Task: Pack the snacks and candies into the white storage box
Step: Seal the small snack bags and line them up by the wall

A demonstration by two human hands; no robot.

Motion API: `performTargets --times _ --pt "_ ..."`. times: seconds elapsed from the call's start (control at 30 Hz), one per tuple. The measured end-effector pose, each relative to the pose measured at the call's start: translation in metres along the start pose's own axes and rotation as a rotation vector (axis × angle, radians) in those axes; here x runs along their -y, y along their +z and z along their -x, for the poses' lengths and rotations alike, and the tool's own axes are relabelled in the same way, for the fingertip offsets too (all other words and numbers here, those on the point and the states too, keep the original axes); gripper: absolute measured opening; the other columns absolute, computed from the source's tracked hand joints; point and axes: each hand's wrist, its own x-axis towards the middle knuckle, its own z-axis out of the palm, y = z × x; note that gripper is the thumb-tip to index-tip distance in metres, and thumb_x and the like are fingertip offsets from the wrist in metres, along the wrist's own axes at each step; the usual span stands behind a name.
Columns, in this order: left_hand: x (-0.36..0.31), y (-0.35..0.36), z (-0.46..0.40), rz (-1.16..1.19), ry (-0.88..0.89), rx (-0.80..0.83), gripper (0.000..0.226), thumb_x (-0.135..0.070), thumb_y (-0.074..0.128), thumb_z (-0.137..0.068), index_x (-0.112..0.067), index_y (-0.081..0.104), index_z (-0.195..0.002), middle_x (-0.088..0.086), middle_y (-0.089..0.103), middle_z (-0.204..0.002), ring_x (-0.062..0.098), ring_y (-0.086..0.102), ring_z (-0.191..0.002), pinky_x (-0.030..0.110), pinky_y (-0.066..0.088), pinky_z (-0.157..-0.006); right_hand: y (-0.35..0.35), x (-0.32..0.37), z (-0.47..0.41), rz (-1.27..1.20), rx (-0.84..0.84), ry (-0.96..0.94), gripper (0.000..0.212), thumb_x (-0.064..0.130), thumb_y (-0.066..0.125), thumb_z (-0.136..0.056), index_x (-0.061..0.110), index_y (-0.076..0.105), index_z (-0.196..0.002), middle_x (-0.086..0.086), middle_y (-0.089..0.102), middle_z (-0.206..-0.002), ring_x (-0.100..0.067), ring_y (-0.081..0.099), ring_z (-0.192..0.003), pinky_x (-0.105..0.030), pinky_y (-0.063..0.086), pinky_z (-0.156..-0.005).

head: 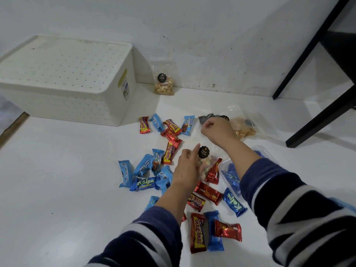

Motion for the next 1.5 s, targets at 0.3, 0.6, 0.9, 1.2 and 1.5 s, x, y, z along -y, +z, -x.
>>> performTargets --times 0.3,0.6,0.9,1.2,1.5 --pt "-0.002 -0.001 0.001 -0.019 0.002 0.0 0.069 -0.039 0.056 -0.092 -0.038 0.016 -0.148 0.003 0.031 -0.142 0.019 0.047 -0.122 0.042 0.051 -0.094 0.003 0.001 0.001 0.07 -0.006 -0.029 0.014 0.02 0.055 -0.087 0.028 0.066 -0.086 0.008 0.062 -0.092 -0.015 0.059 -0.087 -0.024 0.045 -0.065" --pt "-0.007 -0.002 -0.001 0.029 -0.04 0.014 0.066 -0.039 0.054 -0.093 -0.035 0.019 -0.149 0.002 0.032 -0.137 0.022 0.05 -0.116 0.044 0.052 -0.09 -0.037 -0.034 0.008 0.259 0.157 0.002 0.034 0.007 0.059 -0.081 0.013 0.069 -0.113 -0.002 0.066 -0.123 -0.023 0.062 -0.106 -0.033 0.052 -0.089" --pt "-0.022 -0.008 0.001 -0.038 -0.062 -0.112 0.056 -0.043 0.057 -0.091 -0.029 0.038 -0.141 0.003 0.027 -0.142 0.021 0.037 -0.129 0.041 0.044 -0.102 -0.032 -0.049 0.017 0.154 0.055 0.015 0.028 -0.001 0.058 -0.084 0.015 0.076 -0.097 -0.003 0.072 -0.11 -0.02 0.064 -0.102 -0.03 0.052 -0.086" --pt "-0.073 -0.03 -0.029 0.468 -0.207 -0.149 0.039 -0.044 0.041 -0.097 -0.012 0.06 -0.086 -0.001 0.063 -0.082 0.015 0.056 -0.074 0.028 0.041 -0.064 -0.03 -0.046 0.037 -0.04 0.061 -0.095 0.023 0.005 0.06 -0.084 0.011 0.075 -0.1 -0.003 0.073 -0.104 -0.009 0.059 -0.087 -0.02 0.042 -0.077" --pt "-0.065 -0.026 -0.024 0.55 -0.166 -0.098 0.025 -0.027 0.05 -0.094 -0.02 0.063 -0.074 -0.008 0.064 -0.072 0.011 0.054 -0.064 0.032 0.048 -0.071 -0.021 -0.049 0.036 -0.107 -0.001 -0.067 0.016 0.024 0.064 -0.087 0.023 0.066 -0.072 0.007 0.063 -0.078 -0.012 0.058 -0.08 -0.029 0.048 -0.075"
